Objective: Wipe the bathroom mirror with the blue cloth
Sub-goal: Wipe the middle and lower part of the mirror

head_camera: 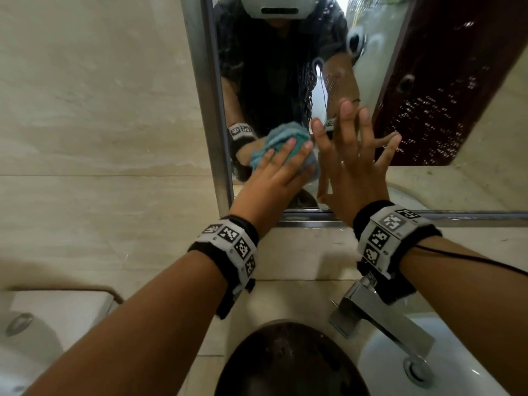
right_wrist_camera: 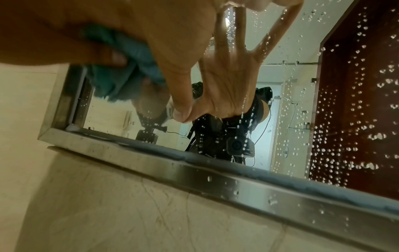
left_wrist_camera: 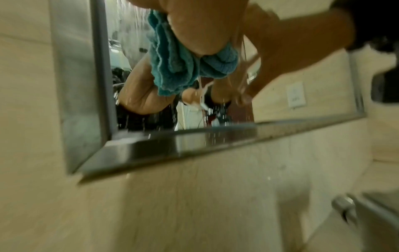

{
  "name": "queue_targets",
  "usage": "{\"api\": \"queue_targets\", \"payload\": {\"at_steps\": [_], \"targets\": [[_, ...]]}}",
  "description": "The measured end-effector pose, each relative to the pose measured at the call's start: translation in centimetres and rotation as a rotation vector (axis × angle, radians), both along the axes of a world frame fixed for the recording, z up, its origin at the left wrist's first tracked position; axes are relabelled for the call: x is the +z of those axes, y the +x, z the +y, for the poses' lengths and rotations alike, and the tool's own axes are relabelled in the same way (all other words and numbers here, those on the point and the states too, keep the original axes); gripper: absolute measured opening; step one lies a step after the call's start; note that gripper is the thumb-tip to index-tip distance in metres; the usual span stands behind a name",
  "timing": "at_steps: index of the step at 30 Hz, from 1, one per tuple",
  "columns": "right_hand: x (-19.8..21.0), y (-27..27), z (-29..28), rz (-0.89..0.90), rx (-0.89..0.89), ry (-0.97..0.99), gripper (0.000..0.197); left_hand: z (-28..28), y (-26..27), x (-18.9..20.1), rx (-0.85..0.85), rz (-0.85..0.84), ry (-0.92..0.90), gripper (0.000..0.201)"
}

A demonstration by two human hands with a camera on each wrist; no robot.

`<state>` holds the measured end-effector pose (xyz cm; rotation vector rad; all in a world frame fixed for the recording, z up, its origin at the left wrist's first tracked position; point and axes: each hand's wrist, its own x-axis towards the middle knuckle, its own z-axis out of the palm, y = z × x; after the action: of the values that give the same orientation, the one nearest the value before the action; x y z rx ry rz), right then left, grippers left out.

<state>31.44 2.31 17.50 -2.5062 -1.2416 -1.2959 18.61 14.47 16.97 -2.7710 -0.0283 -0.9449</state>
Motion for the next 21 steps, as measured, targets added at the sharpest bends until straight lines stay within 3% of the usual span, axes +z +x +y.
{"api": "queue_targets", "payload": {"at_steps": [5, 8, 13, 21], "targets": [[0.1, -0.2, 0.0, 0.016, -0.004, -0.01, 0.126, 0.2, -1.8, -4.4, 0.151, 0.377, 0.028, 0.077], [0.3, -0.4, -0.2, 0.029, -0.011, -0.036, 0.126, 1.0, -2.8, -5.5, 0.096, 0.309, 0.083, 0.086], [0.5, -0.6, -0.4, 0.077, 0.003, -0.057, 0.134, 2.1, -3.9, -5.2, 0.076, 0.247, 0.123, 0.069], [0.3, -0.5, -0.4, 0.064, -0.005, -0.066, 0.133, 2.5, -5.0, -5.3, 0.165, 0.272, 0.151, 0.082]]}}
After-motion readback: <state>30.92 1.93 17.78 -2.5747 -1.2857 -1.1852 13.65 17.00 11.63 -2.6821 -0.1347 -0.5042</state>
